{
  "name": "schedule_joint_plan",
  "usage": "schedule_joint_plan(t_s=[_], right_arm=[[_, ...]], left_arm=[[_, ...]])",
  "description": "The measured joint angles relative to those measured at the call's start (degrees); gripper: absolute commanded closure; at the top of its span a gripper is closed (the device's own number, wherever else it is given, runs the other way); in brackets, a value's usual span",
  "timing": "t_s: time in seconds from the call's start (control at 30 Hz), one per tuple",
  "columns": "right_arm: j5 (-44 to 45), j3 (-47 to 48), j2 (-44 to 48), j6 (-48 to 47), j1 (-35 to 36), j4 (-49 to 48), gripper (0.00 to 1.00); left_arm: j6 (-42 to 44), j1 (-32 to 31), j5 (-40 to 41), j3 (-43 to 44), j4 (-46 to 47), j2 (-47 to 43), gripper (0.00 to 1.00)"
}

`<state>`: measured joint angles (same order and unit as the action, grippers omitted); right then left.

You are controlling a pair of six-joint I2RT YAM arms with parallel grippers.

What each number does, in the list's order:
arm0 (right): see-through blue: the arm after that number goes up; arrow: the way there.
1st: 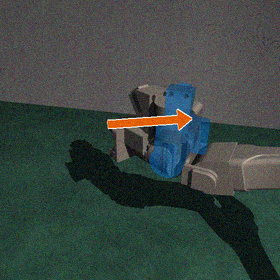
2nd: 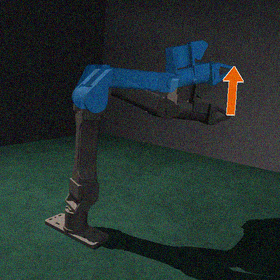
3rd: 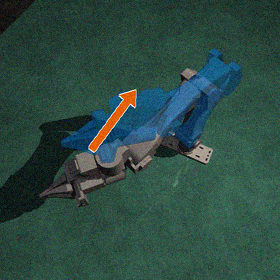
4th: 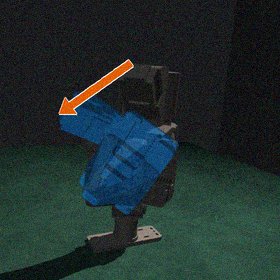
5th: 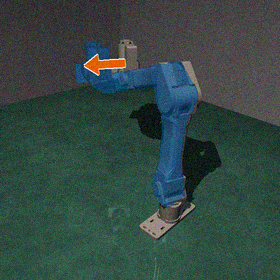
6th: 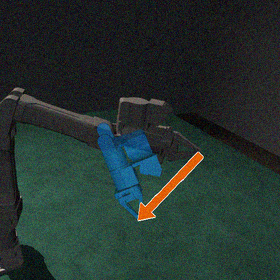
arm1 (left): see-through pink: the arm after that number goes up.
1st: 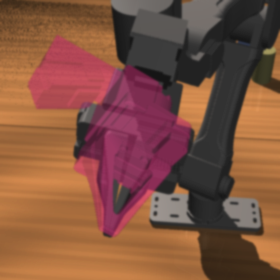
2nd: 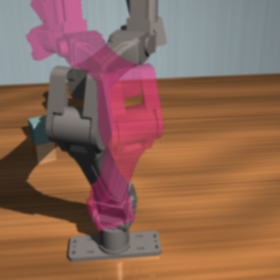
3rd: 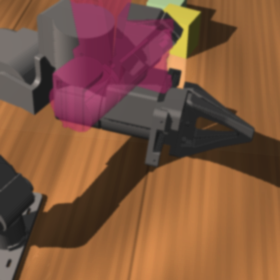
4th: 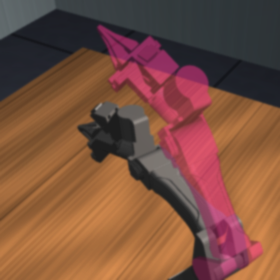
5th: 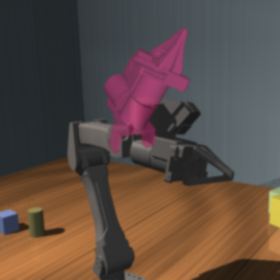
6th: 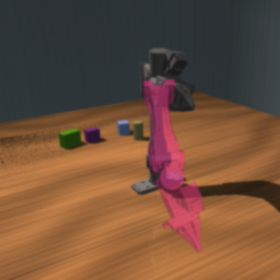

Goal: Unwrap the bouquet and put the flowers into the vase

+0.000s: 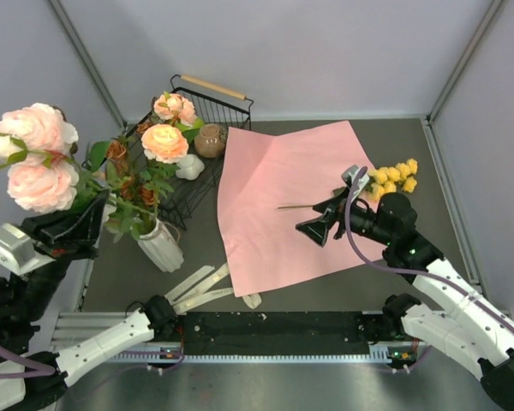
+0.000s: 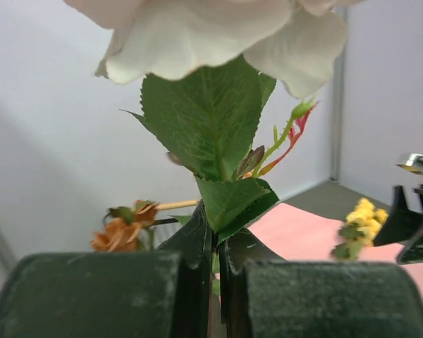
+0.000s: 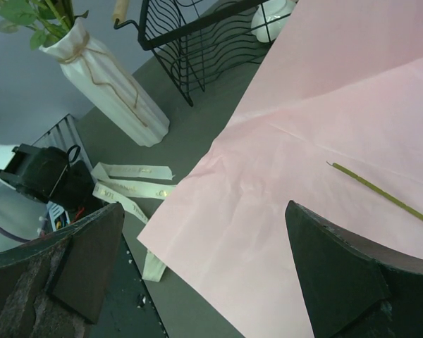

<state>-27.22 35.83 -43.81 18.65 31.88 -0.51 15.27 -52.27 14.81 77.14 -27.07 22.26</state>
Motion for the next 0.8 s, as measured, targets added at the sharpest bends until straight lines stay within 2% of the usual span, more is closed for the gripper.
schedule_joint_plan(t_s=[0.27,0.53,0.8], right_arm=[[0.2,1.1,-1.0,0.9,0.0,-0.1,0.03],[0.3,1.1,-0.6,1.1,0.0,0.1,0.03],[0.6,1.1,0.7,1.1,0.0,0.2,0.03]], left_arm=[[4.2,0.0,11.3,4.0,-4.5,0.0,1.0],[2.4,0.0,14.7,-2.2,-3.8,-0.7,1.0],[1.1,0.0,18.5,-0.8,-2.3,-0.5,1.0]])
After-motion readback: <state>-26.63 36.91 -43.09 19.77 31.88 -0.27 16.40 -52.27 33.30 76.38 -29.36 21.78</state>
